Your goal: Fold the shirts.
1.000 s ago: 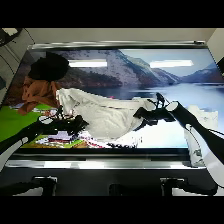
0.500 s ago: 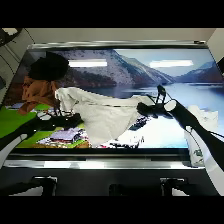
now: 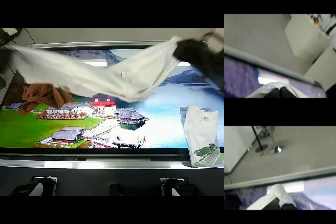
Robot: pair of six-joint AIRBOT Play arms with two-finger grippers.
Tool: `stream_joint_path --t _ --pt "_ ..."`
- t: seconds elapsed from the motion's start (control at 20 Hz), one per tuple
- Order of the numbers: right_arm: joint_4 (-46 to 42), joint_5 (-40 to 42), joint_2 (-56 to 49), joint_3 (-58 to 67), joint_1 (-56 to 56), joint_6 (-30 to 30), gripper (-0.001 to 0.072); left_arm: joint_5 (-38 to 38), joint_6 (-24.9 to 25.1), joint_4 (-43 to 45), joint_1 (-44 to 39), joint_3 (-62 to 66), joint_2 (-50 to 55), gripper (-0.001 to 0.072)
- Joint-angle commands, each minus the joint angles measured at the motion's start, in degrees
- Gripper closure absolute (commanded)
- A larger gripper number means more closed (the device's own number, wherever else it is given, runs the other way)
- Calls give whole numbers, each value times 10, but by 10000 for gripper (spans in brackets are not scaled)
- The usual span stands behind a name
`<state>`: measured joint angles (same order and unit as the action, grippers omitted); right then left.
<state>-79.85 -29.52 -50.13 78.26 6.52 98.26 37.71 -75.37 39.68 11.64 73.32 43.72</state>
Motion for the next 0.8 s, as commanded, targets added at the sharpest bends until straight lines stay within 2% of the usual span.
stream_joint_path --t 0.0,0.15,0.45,0.55,0.65,0.75 --pt "-137 -5 95 52 0 92 669 -19 -33 27 83 76 -94 687" --pt "-204 -112 140 52 0 168 669 8 -105 74 142 75 -131 686" --pt "-214 -269 202 59 0 177 669 11 -100 73 155 108 -163 684" --pt "-220 -390 197 65 0 169 669 9 -87 74 155 113 -158 684" --pt "-217 -532 172 63 1 162 669 43 -85 75 155 107 -137 685" --pt "-187 -668 124 43 1 119 668 89 -84 75 149 83 -101 684"
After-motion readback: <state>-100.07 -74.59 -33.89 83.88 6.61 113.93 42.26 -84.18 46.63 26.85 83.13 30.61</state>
